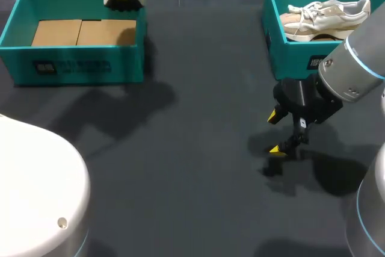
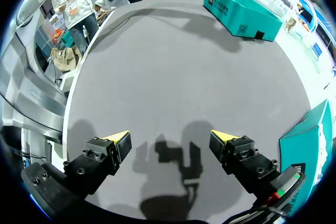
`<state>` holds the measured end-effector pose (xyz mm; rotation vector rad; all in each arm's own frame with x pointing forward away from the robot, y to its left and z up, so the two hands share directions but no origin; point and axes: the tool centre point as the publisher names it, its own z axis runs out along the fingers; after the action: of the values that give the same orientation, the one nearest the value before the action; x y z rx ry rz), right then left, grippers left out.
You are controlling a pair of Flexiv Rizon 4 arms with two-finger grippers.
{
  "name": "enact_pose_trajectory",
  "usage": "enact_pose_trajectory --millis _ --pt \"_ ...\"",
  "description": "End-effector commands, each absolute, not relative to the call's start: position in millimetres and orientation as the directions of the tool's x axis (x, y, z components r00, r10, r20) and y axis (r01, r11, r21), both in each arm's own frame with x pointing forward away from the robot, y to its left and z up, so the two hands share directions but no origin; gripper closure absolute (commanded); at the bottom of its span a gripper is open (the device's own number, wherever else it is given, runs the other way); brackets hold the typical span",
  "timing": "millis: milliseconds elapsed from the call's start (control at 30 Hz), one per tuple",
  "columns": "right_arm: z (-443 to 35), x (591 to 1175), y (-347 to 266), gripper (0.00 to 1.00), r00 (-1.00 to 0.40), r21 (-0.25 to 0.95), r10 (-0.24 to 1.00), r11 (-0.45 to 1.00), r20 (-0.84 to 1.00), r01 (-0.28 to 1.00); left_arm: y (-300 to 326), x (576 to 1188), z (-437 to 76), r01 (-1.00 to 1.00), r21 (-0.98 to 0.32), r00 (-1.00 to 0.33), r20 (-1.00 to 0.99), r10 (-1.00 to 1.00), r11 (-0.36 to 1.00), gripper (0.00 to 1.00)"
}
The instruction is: Take the shoe out of the shoebox, open the shoe tongue, remove and reinsert the insole, then place the shoe into the shoebox
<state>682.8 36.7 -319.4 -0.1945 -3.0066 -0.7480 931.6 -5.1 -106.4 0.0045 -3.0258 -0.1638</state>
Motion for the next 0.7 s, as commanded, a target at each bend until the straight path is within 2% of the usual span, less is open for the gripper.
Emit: enact_pose_trajectory --millis 33,567,700 --pt "-320 681 37 0.0 -0.991 0.463 0.114 0.876 0.064 0.131 22 935 -101 0.011 0.09 -0.995 0.096 0.002 0.996 1.0" --pt "-320 681 37 0.0 -0.991 0.463 0.114 0.876 0.064 0.131 129 981 -98 0.015 0.062 -0.999 0.047 0.013 0.998 1.0" --pt "-320 681 37 0.0 -0.991 0.463 0.114 0.876 0.064 0.131 134 985 -97 0.028 0.045 -0.999 0.033 0.026 0.999 1.0"
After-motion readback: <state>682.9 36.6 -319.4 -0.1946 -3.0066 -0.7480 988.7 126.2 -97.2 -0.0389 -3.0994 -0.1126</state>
